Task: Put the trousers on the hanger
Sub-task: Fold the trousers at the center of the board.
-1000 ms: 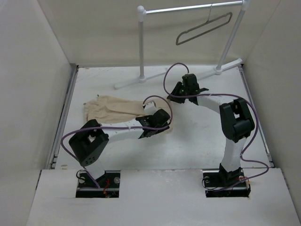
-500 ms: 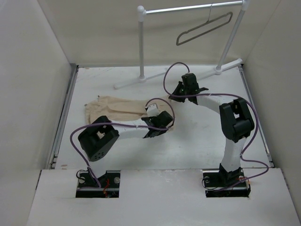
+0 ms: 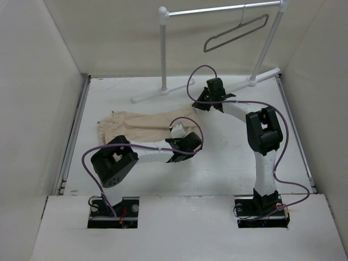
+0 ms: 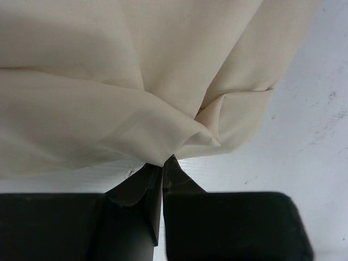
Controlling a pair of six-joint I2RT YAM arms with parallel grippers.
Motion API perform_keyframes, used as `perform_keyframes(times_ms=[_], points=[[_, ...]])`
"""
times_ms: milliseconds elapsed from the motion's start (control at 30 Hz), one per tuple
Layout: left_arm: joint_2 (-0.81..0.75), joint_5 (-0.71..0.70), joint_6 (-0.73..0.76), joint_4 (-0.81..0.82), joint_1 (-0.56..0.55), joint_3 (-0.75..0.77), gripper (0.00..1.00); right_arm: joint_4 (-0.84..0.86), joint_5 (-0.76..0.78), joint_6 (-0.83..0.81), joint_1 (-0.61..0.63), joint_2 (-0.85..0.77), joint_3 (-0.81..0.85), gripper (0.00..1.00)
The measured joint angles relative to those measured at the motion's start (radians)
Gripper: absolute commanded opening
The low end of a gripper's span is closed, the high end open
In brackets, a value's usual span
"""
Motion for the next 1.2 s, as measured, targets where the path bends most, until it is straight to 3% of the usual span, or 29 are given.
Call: perform_keyframes(times_ms=[300, 400, 533, 600, 733, 933, 1100, 1200], points=[[0.0, -0.002, -0.006, -0.003, -0.005, 0.001, 0.0, -0.026, 0.005, 0.061, -0.008, 0.138, 0.116, 0.24], [0.0, -0.003, -0.006, -0.007, -0.01, 0.002, 0.0, -0.027, 0.002, 0.097, -0.019, 0.159, 0.16, 0.38], [0.0, 0.0, -0.006, -0.029, -0.017, 0.014, 0.17, -0.013, -0.009, 0.114, -0.034, 0.143, 0.168, 0.62], [-0.002, -0.002, -0.003, -0.041, -0.018, 0.027, 0.29, 0.015, -0.013, 0.112, -0.039, 0.088, 0.093, 0.65], [-0.067, -0.017, 0.008, -0.063, -0.013, 0.036, 0.41, 0.039, -0.013, 0.104, -0.04, -0.118, -0.146, 0.65], [-0.317, -0.039, 0.054, -0.072, 0.044, 0.031, 0.44, 0.051, 0.008, 0.062, -0.034, -0.36, -0.36, 0.69], [-0.528, -0.037, 0.067, -0.065, 0.209, -0.064, 0.4, 0.057, 0.035, 0.026, 0.001, -0.425, -0.496, 0.46], [-0.53, -0.025, 0.067, -0.083, 0.234, -0.092, 0.4, 0.041, 0.04, 0.012, 0.017, -0.439, -0.553, 0.36]])
